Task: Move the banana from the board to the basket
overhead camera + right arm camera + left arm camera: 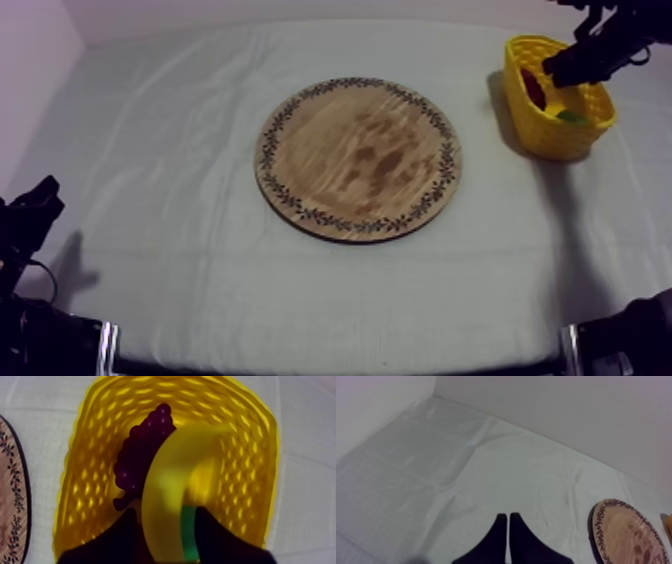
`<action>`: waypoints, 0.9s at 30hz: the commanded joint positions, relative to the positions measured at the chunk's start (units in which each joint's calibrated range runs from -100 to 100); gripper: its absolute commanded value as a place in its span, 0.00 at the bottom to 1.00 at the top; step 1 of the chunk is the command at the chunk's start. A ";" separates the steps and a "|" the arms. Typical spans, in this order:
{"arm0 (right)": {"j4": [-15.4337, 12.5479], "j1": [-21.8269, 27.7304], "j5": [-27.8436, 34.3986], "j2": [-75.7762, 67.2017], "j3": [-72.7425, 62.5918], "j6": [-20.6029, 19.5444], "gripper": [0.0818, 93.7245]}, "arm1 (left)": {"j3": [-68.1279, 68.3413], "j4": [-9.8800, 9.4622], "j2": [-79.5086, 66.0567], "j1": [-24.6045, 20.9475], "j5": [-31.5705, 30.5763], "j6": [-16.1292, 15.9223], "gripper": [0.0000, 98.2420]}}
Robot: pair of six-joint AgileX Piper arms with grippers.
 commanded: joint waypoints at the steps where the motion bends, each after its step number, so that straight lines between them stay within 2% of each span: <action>1: 1.25 -0.25 -0.02 0.08 0.40 -1.25 0.53 | 0.04 0.00 0.03 -0.01 0.01 -0.02 0.00; 4: 2.10 -0.44 -0.50 -0.10 1.04 -2.08 0.59 | 0.04 0.00 0.03 -0.01 0.01 -0.02 0.00; 6: 1.86 -0.40 -0.72 -0.54 1.51 -1.95 0.56 | 0.04 0.00 0.03 -0.01 0.01 -0.02 0.00; 9: 0.27 -0.08 -0.94 -1.96 2.33 -0.53 0.41 | 0.04 0.00 0.03 -0.01 0.01 -0.02 0.00; 11: -0.47 0.12 -0.90 -3.34 3.02 -0.06 0.22 | 0.04 0.00 0.03 -0.01 0.01 -0.02 0.00; 12: -0.65 0.17 -0.92 -4.19 3.55 0.00 0.15 | 0.04 0.00 0.03 -0.01 0.01 -0.02 0.00; 15: -1.14 0.26 -1.16 -7.40 5.81 0.07 0.06 | 0.04 0.00 0.03 -0.01 0.01 -0.02 0.00; 20: -1.97 0.15 -2.39 -15.50 12.64 0.19 0.02 | 0.04 0.00 0.03 -0.01 0.01 -0.02 0.00; 27: -4.79 1.57 -6.23 -31.73 26.23 2.48 0.01 | 0.04 0.00 0.03 -0.01 0.01 -0.02 0.00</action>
